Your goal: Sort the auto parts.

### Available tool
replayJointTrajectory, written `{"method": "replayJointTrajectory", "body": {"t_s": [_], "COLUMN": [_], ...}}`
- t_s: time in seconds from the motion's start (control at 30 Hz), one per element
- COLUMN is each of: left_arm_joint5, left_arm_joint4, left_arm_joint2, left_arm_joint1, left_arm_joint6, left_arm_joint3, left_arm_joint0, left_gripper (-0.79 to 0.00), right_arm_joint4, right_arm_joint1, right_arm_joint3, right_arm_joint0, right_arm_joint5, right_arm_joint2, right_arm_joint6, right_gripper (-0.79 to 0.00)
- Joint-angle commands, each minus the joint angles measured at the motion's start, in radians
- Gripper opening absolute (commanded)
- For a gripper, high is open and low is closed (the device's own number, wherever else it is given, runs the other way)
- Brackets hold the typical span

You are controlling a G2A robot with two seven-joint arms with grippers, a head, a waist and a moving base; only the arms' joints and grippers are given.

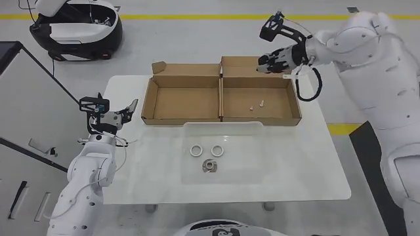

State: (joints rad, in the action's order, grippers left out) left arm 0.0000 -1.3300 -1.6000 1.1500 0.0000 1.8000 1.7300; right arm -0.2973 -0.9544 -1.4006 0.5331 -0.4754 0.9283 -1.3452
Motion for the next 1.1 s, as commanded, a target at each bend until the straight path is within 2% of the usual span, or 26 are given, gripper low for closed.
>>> {"method": "replayJointTrajectory", "body": {"t_s": [0.0,0.2,0.43,0.6,0.77,1.07], "left_arm_joint5": [0.000,0.000,0.000,0.000,0.000,0.000], "left_arm_joint4": [0.000,0.000,0.000,0.000,0.000,0.000], "left_arm_joint2": [0.000,0.000,0.000,0.000,0.000,0.000], "left_arm_joint1": [0.000,0.000,0.000,0.000,0.000,0.000], "left_arm_joint6": [0.000,0.000,0.000,0.000,0.000,0.000], "left_arm_joint3": [0.000,0.000,0.000,0.000,0.000,0.000], "left_arm_joint0": [0.000,0.000,0.000,0.000,0.000,0.000], "left_gripper": [0.000,0.000,0.000,0.000,0.000,0.000], "right_arm_joint4": [-0.014,-0.018,-0.011,-0.017,-0.046,-0.123], "right_arm_joint1": [0.017,0.050,0.043,0.015,-0.032,-0.112], "right_arm_joint3": [0.036,0.144,0.264,0.346,0.405,0.493], "right_arm_joint0": [-0.041,-0.163,-0.276,-0.327,-0.354,-0.318], "right_arm_joint5": [-0.022,-0.090,-0.153,-0.186,-0.219,-0.251], "right_arm_joint2": [-0.083,-0.302,-0.534,-0.657,-0.748,-0.758], "right_arm_joint6": [0.022,0.090,0.154,0.186,0.220,0.252], "right_gripper": [-0.785,-0.785,-0.785,-0.785,-0.785,-0.785]}}
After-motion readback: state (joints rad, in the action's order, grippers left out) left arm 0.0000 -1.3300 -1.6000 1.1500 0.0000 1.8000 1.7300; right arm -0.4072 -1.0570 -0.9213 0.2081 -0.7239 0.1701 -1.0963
